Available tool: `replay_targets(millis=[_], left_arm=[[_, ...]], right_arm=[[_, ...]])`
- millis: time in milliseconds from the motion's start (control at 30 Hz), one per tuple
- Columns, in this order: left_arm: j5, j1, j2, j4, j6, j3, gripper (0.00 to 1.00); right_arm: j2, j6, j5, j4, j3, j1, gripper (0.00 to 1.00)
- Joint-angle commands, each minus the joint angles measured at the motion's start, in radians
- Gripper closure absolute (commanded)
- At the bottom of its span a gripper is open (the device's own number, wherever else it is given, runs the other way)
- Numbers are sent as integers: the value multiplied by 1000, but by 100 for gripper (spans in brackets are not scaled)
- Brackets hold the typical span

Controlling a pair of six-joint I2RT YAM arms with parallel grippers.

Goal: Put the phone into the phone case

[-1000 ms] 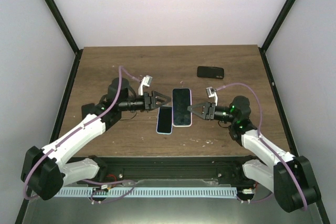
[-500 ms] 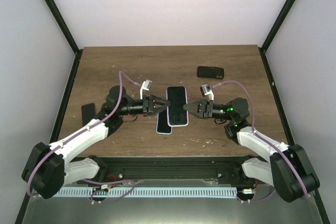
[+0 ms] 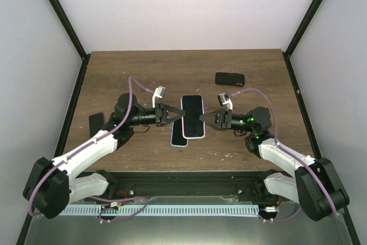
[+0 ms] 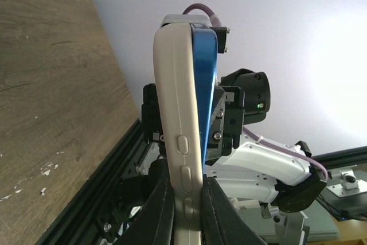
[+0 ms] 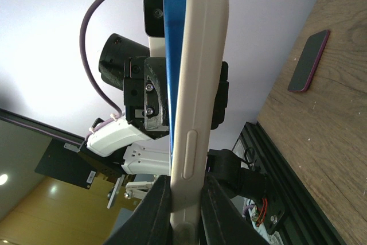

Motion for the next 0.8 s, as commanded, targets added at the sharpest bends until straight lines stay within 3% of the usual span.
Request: replay_targets(millis=[0, 133, 233, 600, 767], left_arm=[[-11, 1, -25, -129, 81, 60, 98], [-14, 2, -43, -149, 88, 65, 69], [-26, 4, -49, -179, 110, 78, 58], [-74, 4, -92, -131, 97, 92, 50], [-84, 4, -65, -177, 118, 127, 54]], right_arm=[[-26, -29, 8, 26, 55, 12, 89], [-39, -41, 38, 10, 66, 12, 90], [-34, -99, 3, -58, 103, 12, 90], [-67, -219, -99, -155, 89, 12, 90], [-80, -219, -108, -146, 67, 12, 90]])
